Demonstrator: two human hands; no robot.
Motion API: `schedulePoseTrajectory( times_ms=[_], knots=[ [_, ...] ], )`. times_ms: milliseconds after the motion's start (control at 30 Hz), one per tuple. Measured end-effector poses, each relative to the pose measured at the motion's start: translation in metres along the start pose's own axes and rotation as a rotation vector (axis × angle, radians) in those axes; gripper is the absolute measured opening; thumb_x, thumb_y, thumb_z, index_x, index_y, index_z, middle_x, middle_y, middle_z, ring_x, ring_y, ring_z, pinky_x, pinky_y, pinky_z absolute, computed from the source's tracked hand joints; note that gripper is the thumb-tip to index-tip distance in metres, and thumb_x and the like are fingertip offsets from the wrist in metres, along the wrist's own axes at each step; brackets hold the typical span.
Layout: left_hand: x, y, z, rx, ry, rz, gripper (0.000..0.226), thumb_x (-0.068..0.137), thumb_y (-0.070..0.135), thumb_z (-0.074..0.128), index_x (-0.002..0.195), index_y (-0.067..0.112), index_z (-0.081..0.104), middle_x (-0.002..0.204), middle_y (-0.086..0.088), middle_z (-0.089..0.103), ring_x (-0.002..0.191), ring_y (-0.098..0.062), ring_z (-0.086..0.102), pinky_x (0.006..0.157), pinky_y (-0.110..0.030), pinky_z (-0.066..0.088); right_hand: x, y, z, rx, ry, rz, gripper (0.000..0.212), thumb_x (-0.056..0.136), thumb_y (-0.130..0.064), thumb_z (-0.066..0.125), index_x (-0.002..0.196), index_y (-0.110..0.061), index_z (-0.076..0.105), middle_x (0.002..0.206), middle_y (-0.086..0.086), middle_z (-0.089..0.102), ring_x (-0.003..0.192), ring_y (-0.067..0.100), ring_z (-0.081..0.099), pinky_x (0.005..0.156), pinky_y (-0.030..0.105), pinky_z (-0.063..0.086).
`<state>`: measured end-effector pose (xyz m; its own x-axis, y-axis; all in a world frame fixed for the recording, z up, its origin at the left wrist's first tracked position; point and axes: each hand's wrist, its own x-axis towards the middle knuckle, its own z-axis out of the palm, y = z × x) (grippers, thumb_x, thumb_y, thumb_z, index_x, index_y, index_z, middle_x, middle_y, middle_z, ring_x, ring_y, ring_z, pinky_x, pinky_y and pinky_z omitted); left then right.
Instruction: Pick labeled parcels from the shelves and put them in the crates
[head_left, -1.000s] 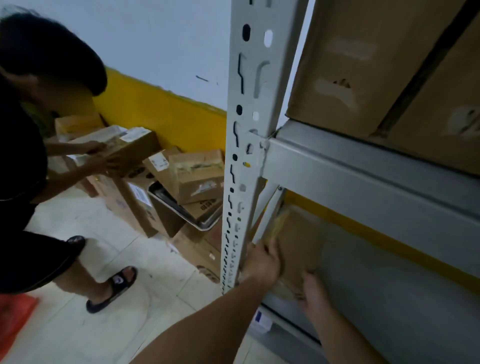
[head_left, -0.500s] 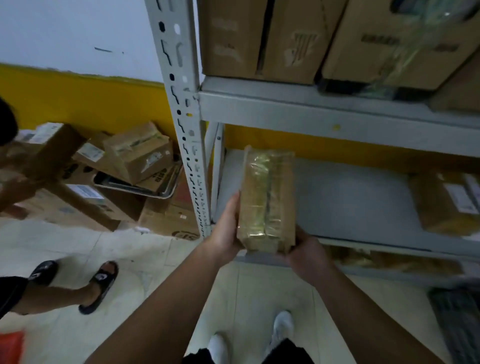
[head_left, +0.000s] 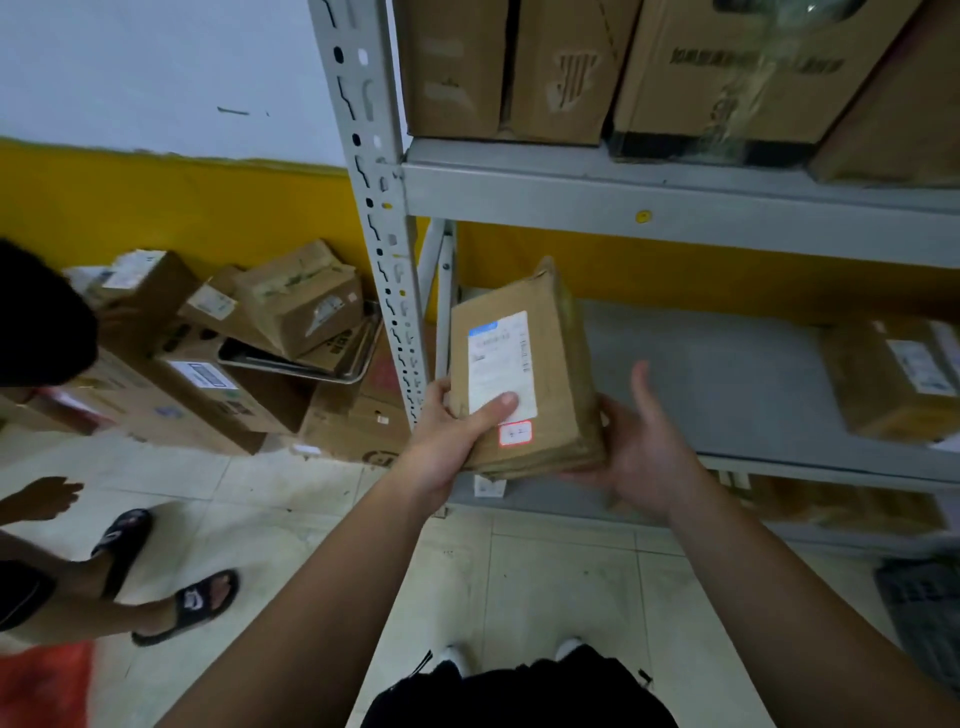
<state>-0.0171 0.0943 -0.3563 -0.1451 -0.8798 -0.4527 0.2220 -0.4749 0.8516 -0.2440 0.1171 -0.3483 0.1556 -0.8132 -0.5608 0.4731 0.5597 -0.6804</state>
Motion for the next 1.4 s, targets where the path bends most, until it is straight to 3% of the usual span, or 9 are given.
schedulePoseTrajectory(
  times_ms=[133, 267, 367, 467, 633, 867, 1067, 1267, 1400],
  knots=[
    [-0.008, 0.004, 0.004, -0.013, -0.123, 0.016, 0.056, 0.102, 0.039, 0.067, 0.151, 0.032, 0.042, 0.126, 0.001, 0.077, 0.105, -0.018, 0.078, 0.078, -0.038, 0.063, -0.006, -0.001, 0.002, -0.081, 0.007, -0.214, 0.067, 0.089, -0.053, 0.071, 0.144, -0.018, 0.055, 0.110, -0.005, 0.081, 0.102, 0.011, 0.077, 0.072, 0.027, 0.064],
    [-0.016, 0.013, 0.006, -0.039, -0.169, 0.072, 0.065, 0.096, 0.040, 0.067, 0.155, 0.035, 0.041, 0.138, -0.005, 0.071, 0.112, -0.020, 0.073, 0.081, -0.037, 0.059, -0.014, -0.014, -0.002, 0.078, -0.119, -0.206, 0.092, 0.061, -0.053, 0.097, 0.142, -0.020, 0.065, 0.137, 0.008, 0.072, 0.127, 0.022, 0.069, 0.099, 0.038, 0.061],
    [-0.018, 0.013, 0.006, -0.074, -0.168, 0.131, 0.066, 0.096, 0.032, 0.067, 0.156, 0.029, 0.041, 0.144, -0.012, 0.067, 0.126, -0.034, 0.068, 0.091, -0.046, 0.058, -0.016, -0.012, -0.006, -0.002, -0.117, -0.265, 0.031, 0.095, -0.044, 0.069, 0.119, -0.027, 0.081, 0.127, 0.003, 0.077, 0.121, 0.020, 0.072, 0.097, 0.040, 0.060],
    [-0.018, 0.008, 0.006, -0.078, -0.154, 0.158, 0.066, 0.097, 0.026, 0.067, 0.157, 0.026, 0.040, 0.143, -0.014, 0.068, 0.133, -0.039, 0.064, 0.103, -0.054, 0.054, -0.019, -0.011, -0.008, -0.078, -0.077, -0.294, 0.033, 0.106, -0.038, 0.049, 0.127, -0.023, 0.070, 0.124, 0.001, 0.078, 0.120, 0.019, 0.072, 0.096, 0.040, 0.055],
    [-0.020, 0.002, 0.009, -0.075, -0.155, 0.163, 0.069, 0.098, 0.023, 0.066, 0.160, 0.023, 0.036, 0.145, -0.015, 0.066, 0.135, -0.039, 0.063, 0.109, -0.054, 0.053, -0.020, -0.007, -0.011, -0.102, -0.132, -0.258, 0.078, 0.066, -0.057, 0.090, 0.131, -0.020, 0.067, 0.131, 0.006, 0.074, 0.126, 0.024, 0.068, 0.095, 0.042, 0.058],
    [-0.024, -0.004, 0.015, -0.102, -0.128, 0.175, 0.068, 0.099, 0.025, 0.066, 0.160, 0.022, 0.036, 0.148, -0.014, 0.064, 0.128, -0.033, 0.068, 0.098, -0.047, 0.058, -0.016, -0.004, -0.018, -0.098, -0.176, -0.260, 0.064, 0.075, -0.055, 0.083, 0.131, -0.025, 0.072, 0.137, 0.006, 0.071, 0.132, 0.027, 0.064, 0.111, 0.055, 0.048],
    [-0.019, -0.012, 0.015, -0.098, -0.086, 0.152, 0.065, 0.100, 0.031, 0.068, 0.159, 0.025, 0.040, 0.147, -0.012, 0.066, 0.134, -0.036, 0.065, 0.101, -0.053, 0.058, -0.014, 0.001, -0.025, -0.088, -0.117, -0.260, 0.044, 0.106, -0.039, 0.045, 0.140, -0.017, 0.062, 0.140, 0.010, 0.068, 0.139, 0.032, 0.058, 0.117, 0.052, 0.045],
    [-0.005, -0.041, 0.020, -0.044, 0.071, 0.009, 0.068, 0.091, 0.049, 0.077, 0.150, 0.031, 0.048, 0.138, -0.006, 0.072, 0.124, -0.031, 0.072, 0.098, -0.053, 0.060, -0.001, 0.020, -0.038, -0.158, -0.035, -0.300, 0.035, 0.111, -0.028, 0.043, 0.139, -0.020, 0.063, 0.134, 0.000, 0.073, 0.131, 0.020, 0.065, 0.107, 0.038, 0.052],
    [0.036, -0.071, 0.025, -0.035, 0.168, -0.121, 0.059, 0.090, 0.053, 0.074, 0.137, 0.021, 0.059, 0.128, -0.008, 0.077, 0.116, -0.029, 0.075, 0.090, -0.045, 0.060, 0.038, 0.054, -0.059, -0.334, 0.058, -0.248, 0.054, 0.100, -0.035, 0.060, 0.153, -0.031, 0.049, 0.140, -0.009, 0.069, 0.133, 0.015, 0.063, 0.111, 0.041, 0.046]
  ],
)
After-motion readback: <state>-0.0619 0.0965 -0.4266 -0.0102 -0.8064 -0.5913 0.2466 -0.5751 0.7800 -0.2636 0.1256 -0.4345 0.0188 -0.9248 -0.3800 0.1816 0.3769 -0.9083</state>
